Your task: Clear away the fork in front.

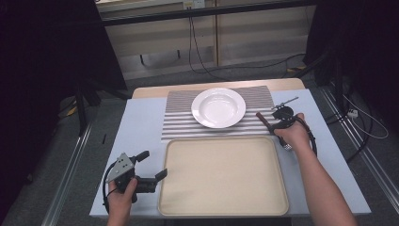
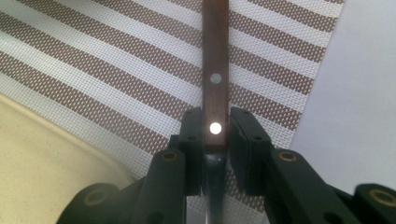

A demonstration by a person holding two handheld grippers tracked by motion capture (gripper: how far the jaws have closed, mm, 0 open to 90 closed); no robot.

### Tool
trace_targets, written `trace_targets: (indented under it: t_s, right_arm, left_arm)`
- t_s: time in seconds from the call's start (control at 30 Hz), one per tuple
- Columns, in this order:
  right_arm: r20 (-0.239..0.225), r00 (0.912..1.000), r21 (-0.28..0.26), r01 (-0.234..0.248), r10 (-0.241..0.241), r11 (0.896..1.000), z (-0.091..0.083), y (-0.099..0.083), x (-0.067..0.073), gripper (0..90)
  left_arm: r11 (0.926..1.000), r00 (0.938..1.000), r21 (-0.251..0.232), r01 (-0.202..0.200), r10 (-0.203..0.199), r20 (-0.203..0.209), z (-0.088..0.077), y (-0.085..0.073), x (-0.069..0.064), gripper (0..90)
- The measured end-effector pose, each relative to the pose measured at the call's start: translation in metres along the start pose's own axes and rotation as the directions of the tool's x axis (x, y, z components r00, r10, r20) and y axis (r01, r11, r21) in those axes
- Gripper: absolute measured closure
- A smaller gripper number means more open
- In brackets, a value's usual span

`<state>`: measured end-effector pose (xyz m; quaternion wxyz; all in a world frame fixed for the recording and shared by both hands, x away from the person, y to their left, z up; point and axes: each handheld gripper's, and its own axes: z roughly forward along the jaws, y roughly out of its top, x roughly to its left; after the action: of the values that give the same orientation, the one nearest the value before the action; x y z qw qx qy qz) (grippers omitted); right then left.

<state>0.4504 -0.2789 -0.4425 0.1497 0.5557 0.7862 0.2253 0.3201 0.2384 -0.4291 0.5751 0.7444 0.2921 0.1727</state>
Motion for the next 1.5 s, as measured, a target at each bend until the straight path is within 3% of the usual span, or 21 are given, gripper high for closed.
trace_targets:
  t_s: [0.13, 0.37, 0.4, 0.57, 0.77, 0.87, 1.0, 1.1, 1.2, 1.27, 1.4, 1.47, 1.5]
  right_arm:
    - [0.016, 0.9998, 0.020, 0.015, -0.015, 1.000, 0.002, 0.003, 0.002, 76.7]
    - [0.021, 0.9996, 0.072, -0.021, 0.019, 0.997, 0.003, 0.011, 0.003, 77.4]
    - [0.029, 0.9996, 0.076, -0.007, 0.005, 0.997, 0.004, 0.012, 0.004, 77.4]
    - [-0.002, 0.9990, 0.066, -0.044, 0.044, 0.997, 0.003, 0.010, -0.001, 77.9]
    - [0.011, 0.9991, 0.069, -0.042, 0.041, 0.997, 0.003, 0.011, 0.001, 78.3]
    - [0.009, 0.9984, 0.033, -0.057, 0.056, 0.998, 0.002, 0.006, 0.000, 78.5]
    - [-0.035, 0.9953, -0.006, -0.090, 0.090, 0.996, 0.001, 0.000, -0.006, 78.5]
    - [-0.036, 0.9953, -0.009, -0.090, 0.090, 0.996, 0.000, 0.000, -0.006, 78.5]
    - [-0.028, 0.9954, -0.068, -0.094, 0.092, 0.993, 0.000, -0.003, -0.006, 78.6]
    - [-0.036, 0.9950, -0.070, -0.095, 0.093, 0.993, 0.000, -0.004, -0.007, 78.6]
    - [-0.072, 0.9913, -0.117, -0.118, 0.110, 0.986, -0.005, -0.007, -0.011, 78.6]
    - [-0.063, 0.9916, -0.126, -0.120, 0.113, 0.985, -0.007, -0.008, -0.011, 78.6]
    - [-0.094, 0.9871, -0.155, -0.143, 0.130, 0.977, -0.011, -0.009, -0.015, 78.6]
  left_arm:
    - [0.9999, 0.9999, 0.007, -0.011, 0.011, 0.002, 0.001, 0.000, -0.001, 2.3]
    - [0.9999, 1.0000, 0.004, -0.009, 0.009, 0.002, 0.001, 0.000, 0.000, 2.3]
    - [0.9999, 0.9999, 0.005, -0.010, 0.010, 0.000, 0.001, 0.000, 0.000, 2.3]
    - [1.0000, 1.0000, 0.002, -0.007, 0.007, -0.001, 0.000, 0.000, -0.001, 2.4]
    - [0.9999, 0.9999, 0.009, -0.014, 0.014, 0.004, 0.002, 0.000, -0.003, 2.4]
    - [0.9999, 0.9999, 0.005, -0.014, 0.014, 0.004, 0.003, 0.001, -0.004, 2.4]
    - [0.9998, 0.9998, 0.004, -0.017, 0.017, 0.004, 0.001, 0.002, -0.004, 2.4]
    - [1.0000, 0.9999, 0.000, -0.005, 0.005, -0.009, 0.001, 0.001, -0.002, 2.4]
    - [1.0000, 0.9999, -0.001, -0.001, 0.001, -0.012, 0.000, 0.001, -0.002, 2.4]
    - [1.0000, 1.0000, 0.001, -0.008, 0.008, -0.005, 0.000, 0.001, -0.002, 2.4]
    - [0.9999, 0.9999, 0.009, -0.010, 0.010, -0.009, 0.002, 0.001, -0.003, 2.4]
    - [0.9998, 0.9998, 0.009, -0.016, 0.017, -0.010, 0.001, 0.001, -0.003, 2.4]
    - [0.9998, 0.9998, 0.009, -0.016, 0.017, -0.010, 0.001, 0.001, -0.003, 2.4]
